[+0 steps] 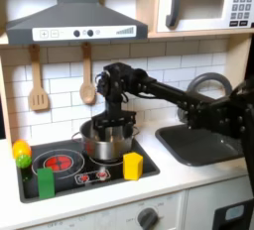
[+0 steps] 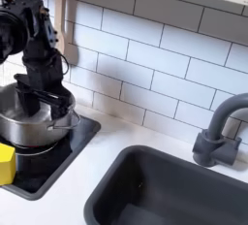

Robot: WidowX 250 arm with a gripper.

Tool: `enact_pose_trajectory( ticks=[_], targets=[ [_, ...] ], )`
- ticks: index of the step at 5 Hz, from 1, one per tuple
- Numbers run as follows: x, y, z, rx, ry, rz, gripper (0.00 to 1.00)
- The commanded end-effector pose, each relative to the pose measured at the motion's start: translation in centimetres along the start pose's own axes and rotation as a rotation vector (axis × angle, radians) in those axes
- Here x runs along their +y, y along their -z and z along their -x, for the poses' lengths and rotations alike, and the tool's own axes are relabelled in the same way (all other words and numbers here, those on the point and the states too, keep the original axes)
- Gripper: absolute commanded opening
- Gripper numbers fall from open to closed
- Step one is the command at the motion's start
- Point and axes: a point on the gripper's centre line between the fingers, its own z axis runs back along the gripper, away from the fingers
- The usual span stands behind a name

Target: Slide pot right

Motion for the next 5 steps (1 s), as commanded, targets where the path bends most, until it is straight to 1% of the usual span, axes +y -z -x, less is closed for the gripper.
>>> enact_pose_trajectory(
  ticks=[1,2,3,4,5],
  targets=[
    [-2.2,-0.3,-0.1,-0.003,0.044,0.01,1.0],
    [-2.9,-0.5,0.0,-0.005,0.056,0.01,1.0],
    [-3.8,-0.2,0.1,0.006,0.076,0.02,1.0],
    [-4.4,-0.2,0.3,0.009,0.086,0.026,1.0],
    [-5.0,-0.6,0.2,-0.003,0.098,0.021,1.0]
  ],
)
